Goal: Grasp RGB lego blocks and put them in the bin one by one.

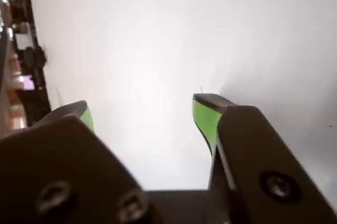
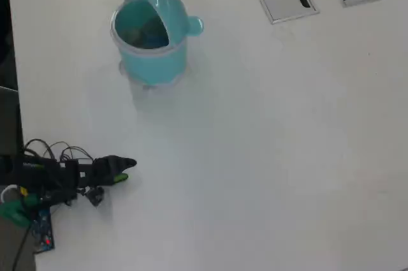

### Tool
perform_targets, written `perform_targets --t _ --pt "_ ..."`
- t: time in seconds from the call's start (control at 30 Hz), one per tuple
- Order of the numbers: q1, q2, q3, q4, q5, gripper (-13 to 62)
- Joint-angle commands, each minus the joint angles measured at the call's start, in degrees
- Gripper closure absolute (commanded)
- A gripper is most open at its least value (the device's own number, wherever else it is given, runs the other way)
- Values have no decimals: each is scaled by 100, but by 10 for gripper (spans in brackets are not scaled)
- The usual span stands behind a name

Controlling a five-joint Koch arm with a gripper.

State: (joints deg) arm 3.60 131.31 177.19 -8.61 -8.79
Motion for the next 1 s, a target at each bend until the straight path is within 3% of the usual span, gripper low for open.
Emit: perform_targets --t 0.0,0.97 --pt "-18 334 448 -9 167 139" --pt "-141 281 448 756 229 149"
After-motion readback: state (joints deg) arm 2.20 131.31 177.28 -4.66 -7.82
